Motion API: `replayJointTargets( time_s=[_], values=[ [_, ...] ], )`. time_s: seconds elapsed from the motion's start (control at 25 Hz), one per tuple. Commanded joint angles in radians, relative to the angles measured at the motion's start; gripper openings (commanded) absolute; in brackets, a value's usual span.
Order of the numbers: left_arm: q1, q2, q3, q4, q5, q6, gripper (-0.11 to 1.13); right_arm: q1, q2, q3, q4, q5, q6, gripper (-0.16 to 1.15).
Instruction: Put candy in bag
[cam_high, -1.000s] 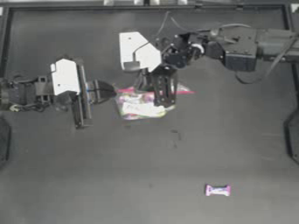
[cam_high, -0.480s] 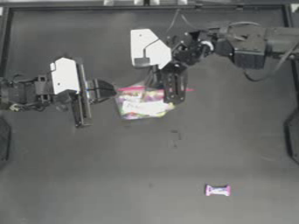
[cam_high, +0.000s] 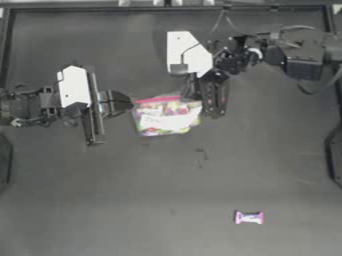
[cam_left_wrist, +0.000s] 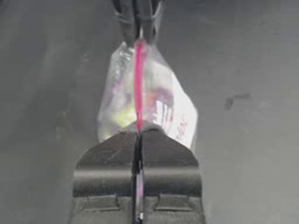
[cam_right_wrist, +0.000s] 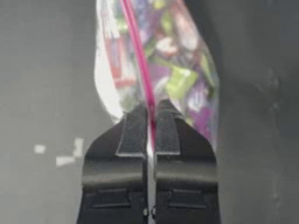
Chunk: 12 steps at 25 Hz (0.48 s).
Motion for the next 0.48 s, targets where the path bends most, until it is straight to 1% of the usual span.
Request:
replayJointTargets(
  time_s=[0.04,0.24,0.48],
  values=[
    [0.002,-0.051,-0.006,0.002,-0.005,0.002,0.04,-0.023,-0.051,0.018,-0.032,0.005,0.021,0.06],
    [0.002,-0.049,-0.006,0.002,-0.005,0.002,0.04,-0.028,-0.080,0.054,-0.049,0.002,0.044,0.06],
    [0.003,-0.048,-0.006,0.002,-0.005,0.002,0.03,-0.035,-0.118,0.094,-0.048,-0.003,0.057,0.06]
  ],
)
